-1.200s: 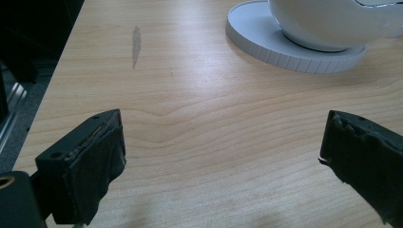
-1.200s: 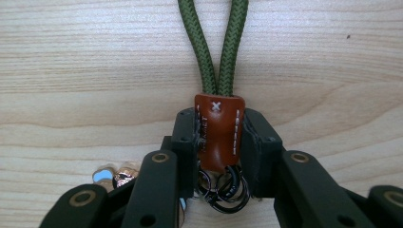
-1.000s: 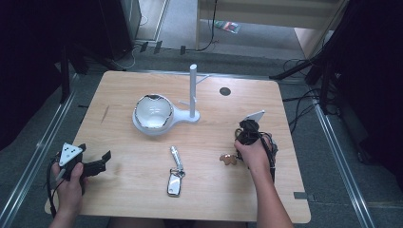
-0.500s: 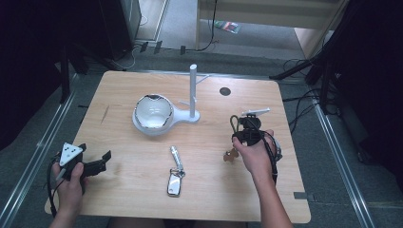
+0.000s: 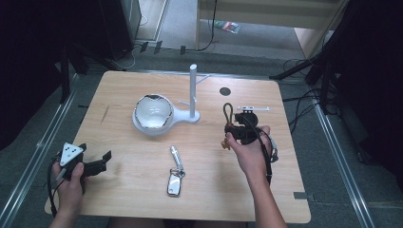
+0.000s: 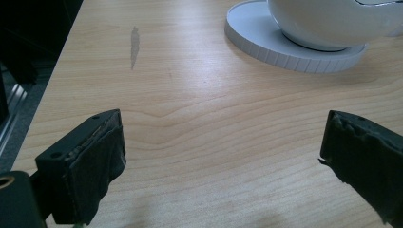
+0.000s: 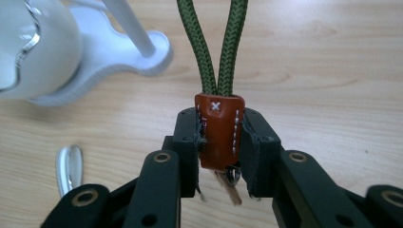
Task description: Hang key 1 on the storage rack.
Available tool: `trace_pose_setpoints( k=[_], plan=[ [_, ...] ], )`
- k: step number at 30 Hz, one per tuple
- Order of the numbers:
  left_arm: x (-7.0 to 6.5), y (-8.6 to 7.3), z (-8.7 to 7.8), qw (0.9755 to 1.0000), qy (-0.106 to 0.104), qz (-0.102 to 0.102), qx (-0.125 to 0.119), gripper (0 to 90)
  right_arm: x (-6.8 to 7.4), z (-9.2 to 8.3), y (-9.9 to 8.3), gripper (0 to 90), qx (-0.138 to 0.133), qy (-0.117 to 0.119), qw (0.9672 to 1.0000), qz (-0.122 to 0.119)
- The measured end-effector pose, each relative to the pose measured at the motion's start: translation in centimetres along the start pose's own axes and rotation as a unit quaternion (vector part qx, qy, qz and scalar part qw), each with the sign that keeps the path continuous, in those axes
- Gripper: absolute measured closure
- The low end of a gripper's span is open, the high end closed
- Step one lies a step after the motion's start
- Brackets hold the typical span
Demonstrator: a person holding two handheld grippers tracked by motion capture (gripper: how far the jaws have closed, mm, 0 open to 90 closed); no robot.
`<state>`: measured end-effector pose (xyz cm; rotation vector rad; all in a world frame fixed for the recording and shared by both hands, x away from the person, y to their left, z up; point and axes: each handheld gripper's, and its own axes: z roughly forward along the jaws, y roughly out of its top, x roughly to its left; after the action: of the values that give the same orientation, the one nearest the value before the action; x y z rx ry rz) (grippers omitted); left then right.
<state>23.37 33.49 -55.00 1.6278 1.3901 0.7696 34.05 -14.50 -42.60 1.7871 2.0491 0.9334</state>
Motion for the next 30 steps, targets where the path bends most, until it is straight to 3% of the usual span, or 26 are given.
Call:
trace_pose_setpoints(
  k=[9,20,23,27,30],
  plan=[
    [-0.1,0.0,0.0,1.0,0.003,0.003,0.003,1.7,1.6,-0.9,0.1,71.4,-0.055,0.033,0.9975,-0.03],
    [-0.1,0.0,0.1,1.0,0.003,0.003,0.002,1.6,2.3,-0.7,0.6,71.2,-0.112,0.045,0.9914,-0.052],
    [-0.1,0.0,0.1,1.0,0.004,0.003,0.003,1.7,2.4,-0.5,0.9,71.1,-0.115,0.051,0.9907,-0.051],
    [-0.1,0.0,0.1,1.0,0.002,0.001,0.001,1.6,2.7,0.0,1.4,70.9,-0.136,0.048,0.9875,-0.065],
    [0.0,0.0,0.0,1.0,0.001,0.002,0.001,1.6,2.9,0.2,1.7,70.8,-0.161,0.042,0.9833,-0.074]
  ],
)
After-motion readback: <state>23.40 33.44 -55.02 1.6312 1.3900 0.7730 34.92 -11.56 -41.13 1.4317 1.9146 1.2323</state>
